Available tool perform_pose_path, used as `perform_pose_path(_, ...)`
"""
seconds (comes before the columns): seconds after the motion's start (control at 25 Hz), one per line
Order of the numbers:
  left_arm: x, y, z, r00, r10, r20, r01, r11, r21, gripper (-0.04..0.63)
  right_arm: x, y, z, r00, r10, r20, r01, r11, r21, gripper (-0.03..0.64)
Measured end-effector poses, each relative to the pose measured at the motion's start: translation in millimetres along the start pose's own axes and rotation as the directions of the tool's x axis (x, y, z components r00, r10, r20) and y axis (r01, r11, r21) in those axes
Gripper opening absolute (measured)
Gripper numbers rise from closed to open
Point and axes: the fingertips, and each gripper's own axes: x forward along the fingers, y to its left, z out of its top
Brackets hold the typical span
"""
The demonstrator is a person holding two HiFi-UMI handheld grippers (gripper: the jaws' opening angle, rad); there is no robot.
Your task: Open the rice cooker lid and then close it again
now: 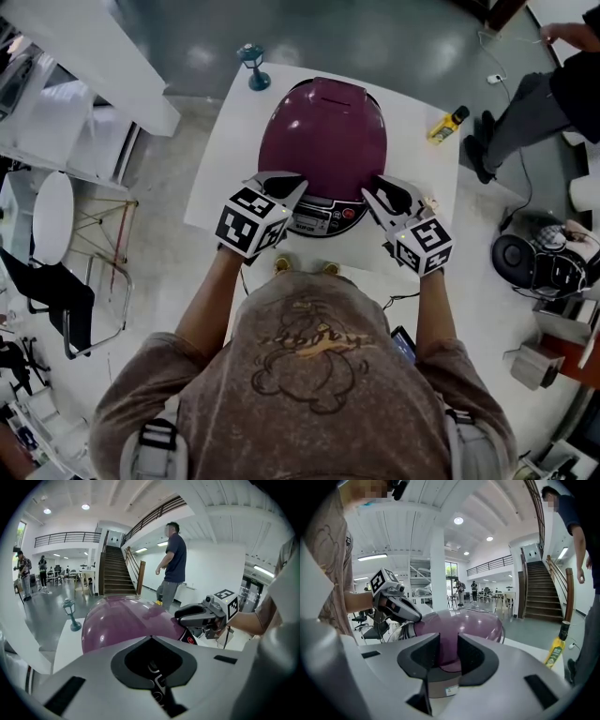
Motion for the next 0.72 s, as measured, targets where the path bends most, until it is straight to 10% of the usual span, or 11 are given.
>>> perform_pose_path(0.72,-16.4,9.2,24.2,0.982,-0.151,0.113,0.146,0.988,0.05,0.021,-22.0,8.3,12.5,0.971,-0.218,0.098,0.199,0.964,0.179,0.089)
